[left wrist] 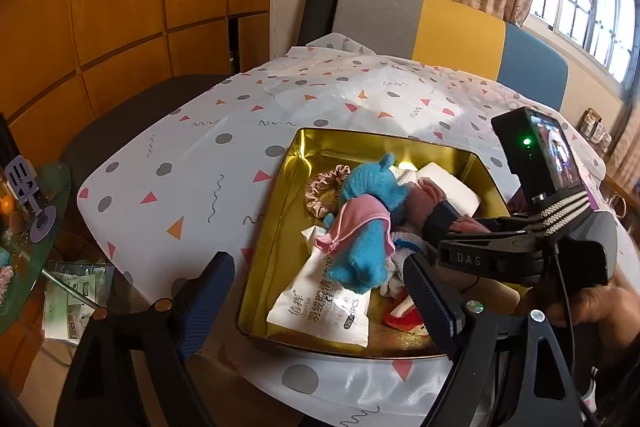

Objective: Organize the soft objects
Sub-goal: 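Carry the pink towel roll into the gold tray and open the right tool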

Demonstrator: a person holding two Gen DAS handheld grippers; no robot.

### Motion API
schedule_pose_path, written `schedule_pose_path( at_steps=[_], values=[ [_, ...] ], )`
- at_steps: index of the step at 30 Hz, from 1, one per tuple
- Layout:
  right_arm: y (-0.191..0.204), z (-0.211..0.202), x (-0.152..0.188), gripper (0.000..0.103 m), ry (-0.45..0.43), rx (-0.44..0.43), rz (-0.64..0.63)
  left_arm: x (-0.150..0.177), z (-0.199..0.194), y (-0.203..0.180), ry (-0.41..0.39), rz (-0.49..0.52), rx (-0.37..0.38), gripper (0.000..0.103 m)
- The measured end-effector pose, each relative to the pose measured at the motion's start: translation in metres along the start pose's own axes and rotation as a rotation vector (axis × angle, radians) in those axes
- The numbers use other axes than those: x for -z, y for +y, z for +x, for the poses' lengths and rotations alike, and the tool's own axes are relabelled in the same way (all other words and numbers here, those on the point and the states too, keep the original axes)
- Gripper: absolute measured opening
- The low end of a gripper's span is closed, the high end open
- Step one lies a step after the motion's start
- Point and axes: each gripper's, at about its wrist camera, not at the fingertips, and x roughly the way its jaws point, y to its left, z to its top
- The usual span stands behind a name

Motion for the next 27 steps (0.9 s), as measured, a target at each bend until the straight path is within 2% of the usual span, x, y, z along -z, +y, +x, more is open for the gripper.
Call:
schedule_pose_path(
  at_steps=[10,18,23,27],
  values=[
    [0.01,-0.033,0.012,0.046,-0.147,0.093,-0.047,-0.001,-0.011,-0.006,-0.03,0.003,-0.011,0.091],
    [0.006,-0.089,0.04,0.046,-0.303,0.21,-0.008,-0.001,-0.024,-0.023,-0.07,0.008,-0.011,0.103],
    [-0.019,-0.126,0.076,0.046,-0.403,0.298,0.139,0.004,-0.033,-0.045,-0.085,0.04,0.024,0.103],
    [-0.039,-0.138,0.101,0.047,-0.416,0.341,0.237,0.011,-0.035,-0.068,-0.072,0.068,0.052,0.103]
  ],
)
